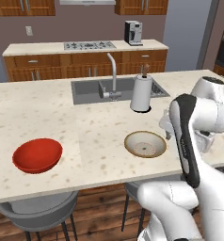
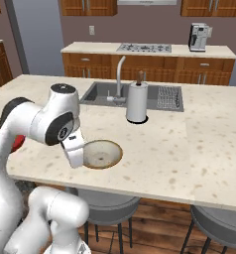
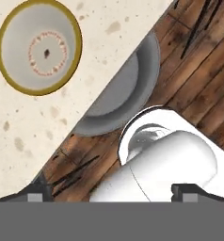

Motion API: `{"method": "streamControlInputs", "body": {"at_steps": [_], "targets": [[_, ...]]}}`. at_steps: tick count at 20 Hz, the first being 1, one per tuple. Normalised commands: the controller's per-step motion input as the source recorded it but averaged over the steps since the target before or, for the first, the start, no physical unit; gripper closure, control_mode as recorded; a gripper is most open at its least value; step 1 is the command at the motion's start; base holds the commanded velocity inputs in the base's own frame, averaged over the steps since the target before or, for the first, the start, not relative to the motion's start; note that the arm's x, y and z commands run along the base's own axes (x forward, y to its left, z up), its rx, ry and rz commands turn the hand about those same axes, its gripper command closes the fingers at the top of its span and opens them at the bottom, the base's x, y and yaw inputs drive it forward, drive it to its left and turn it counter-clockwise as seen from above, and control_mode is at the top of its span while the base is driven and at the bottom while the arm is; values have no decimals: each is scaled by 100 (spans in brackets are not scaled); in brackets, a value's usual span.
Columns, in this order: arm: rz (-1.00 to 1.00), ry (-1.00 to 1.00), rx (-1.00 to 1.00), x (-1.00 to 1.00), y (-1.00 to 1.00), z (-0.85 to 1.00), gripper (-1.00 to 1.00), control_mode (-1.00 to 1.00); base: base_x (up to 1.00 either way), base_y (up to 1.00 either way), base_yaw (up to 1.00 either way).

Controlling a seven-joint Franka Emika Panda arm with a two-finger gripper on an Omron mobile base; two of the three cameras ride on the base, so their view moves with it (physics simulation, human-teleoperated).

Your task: Pick up the bowls from the cabinet and place each bowl in front of a stool on the dining counter.

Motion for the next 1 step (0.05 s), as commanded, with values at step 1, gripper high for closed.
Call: {"method": "streamControlInputs", "body": {"at_steps": [1], "targets": [[11,-7,-11,-100,3,81,-100,-100,0,0,0]]}}
